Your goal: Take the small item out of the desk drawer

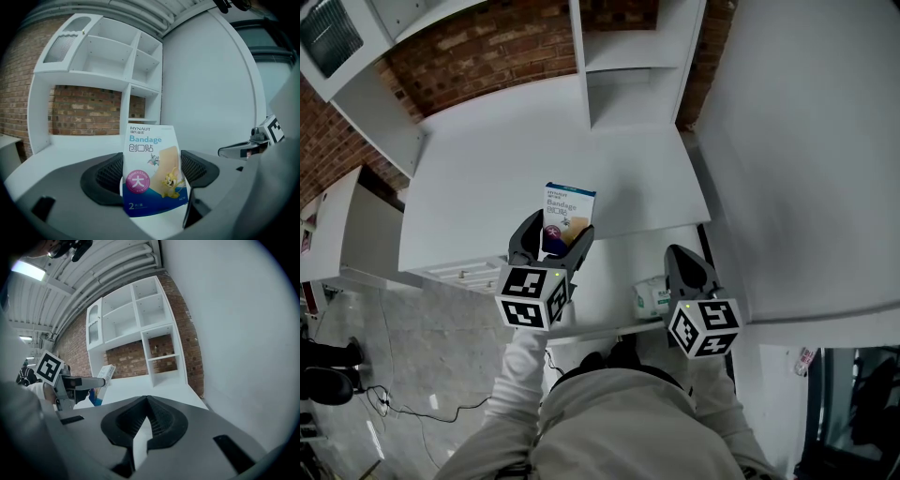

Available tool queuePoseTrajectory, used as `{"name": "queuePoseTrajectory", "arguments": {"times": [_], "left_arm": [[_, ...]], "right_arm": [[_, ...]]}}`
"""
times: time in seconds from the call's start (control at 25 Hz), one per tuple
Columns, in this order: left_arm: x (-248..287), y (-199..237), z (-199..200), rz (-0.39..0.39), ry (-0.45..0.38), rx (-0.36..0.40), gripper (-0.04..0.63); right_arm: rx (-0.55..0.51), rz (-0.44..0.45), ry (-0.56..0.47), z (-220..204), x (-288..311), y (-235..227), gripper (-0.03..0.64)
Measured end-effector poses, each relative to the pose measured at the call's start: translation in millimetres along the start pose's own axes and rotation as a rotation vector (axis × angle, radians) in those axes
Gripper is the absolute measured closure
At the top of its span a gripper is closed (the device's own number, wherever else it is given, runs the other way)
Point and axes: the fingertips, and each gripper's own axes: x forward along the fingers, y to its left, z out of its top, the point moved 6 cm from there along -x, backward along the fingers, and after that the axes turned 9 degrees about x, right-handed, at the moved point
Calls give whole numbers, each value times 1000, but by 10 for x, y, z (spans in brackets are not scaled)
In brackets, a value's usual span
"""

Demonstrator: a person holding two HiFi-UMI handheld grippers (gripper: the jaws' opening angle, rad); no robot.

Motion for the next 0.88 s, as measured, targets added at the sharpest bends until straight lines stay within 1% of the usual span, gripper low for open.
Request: {"name": "queuePoseTrajectory", "arguments": {"times": [0.24,0.4,0.56,0.88], "left_arm": [[-79,44,115,40,-37,-5,196],[-145,109,154,58,-48,-1,195],[-210,136,171,72,-56,-2,195],[-274,136,195,88,-70,-15,195]], "right_arm": [[-24,13,-7,55,-10,1,589],[-47,23,-22,79,13,56,589],[-74,27,-39,122,6,86,589],[-91,29,-46,163,-30,74,589]]}}
